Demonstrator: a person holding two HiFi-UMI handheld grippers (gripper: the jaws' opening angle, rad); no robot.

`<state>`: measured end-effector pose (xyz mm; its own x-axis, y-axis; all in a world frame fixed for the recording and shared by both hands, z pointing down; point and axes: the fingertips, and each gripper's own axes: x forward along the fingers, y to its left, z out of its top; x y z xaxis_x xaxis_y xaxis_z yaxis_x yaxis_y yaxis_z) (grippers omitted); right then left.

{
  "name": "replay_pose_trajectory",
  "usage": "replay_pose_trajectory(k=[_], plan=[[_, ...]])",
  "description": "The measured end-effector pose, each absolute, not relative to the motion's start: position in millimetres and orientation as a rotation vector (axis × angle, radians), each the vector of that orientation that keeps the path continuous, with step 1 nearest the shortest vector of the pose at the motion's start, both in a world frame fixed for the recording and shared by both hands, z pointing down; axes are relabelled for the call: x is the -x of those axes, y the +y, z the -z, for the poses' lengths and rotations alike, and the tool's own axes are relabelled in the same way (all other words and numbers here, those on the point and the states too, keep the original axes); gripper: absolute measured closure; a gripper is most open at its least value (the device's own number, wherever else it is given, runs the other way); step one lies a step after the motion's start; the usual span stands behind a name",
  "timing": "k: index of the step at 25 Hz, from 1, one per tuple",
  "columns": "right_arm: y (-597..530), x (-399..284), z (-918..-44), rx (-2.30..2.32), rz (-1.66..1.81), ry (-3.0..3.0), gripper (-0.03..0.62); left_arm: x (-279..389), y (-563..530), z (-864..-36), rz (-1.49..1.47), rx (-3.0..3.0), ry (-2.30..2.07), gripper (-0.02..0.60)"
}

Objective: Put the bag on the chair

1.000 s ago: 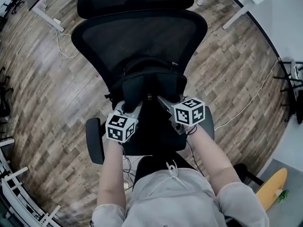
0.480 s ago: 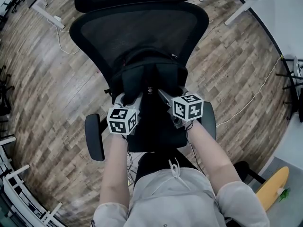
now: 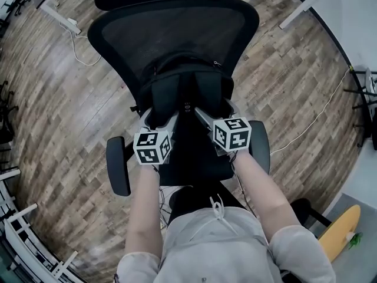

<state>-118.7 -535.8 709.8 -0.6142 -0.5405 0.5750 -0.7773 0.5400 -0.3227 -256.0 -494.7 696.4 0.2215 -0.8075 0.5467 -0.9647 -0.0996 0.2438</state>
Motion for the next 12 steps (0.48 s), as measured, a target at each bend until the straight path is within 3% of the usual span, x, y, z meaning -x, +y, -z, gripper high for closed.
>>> replay_pose_trajectory(k=[6,12], plan=[[-523,99,-696,-1.175,-0.769,-2.355,0.145,257,-475,-682,-0.399,-1.982,-1.716,0.233],[-501,81,-676,-1.281,-0.757,-2.324,0.255,260,-454,-657,-0.413,-2.014,-1.800,0.290]])
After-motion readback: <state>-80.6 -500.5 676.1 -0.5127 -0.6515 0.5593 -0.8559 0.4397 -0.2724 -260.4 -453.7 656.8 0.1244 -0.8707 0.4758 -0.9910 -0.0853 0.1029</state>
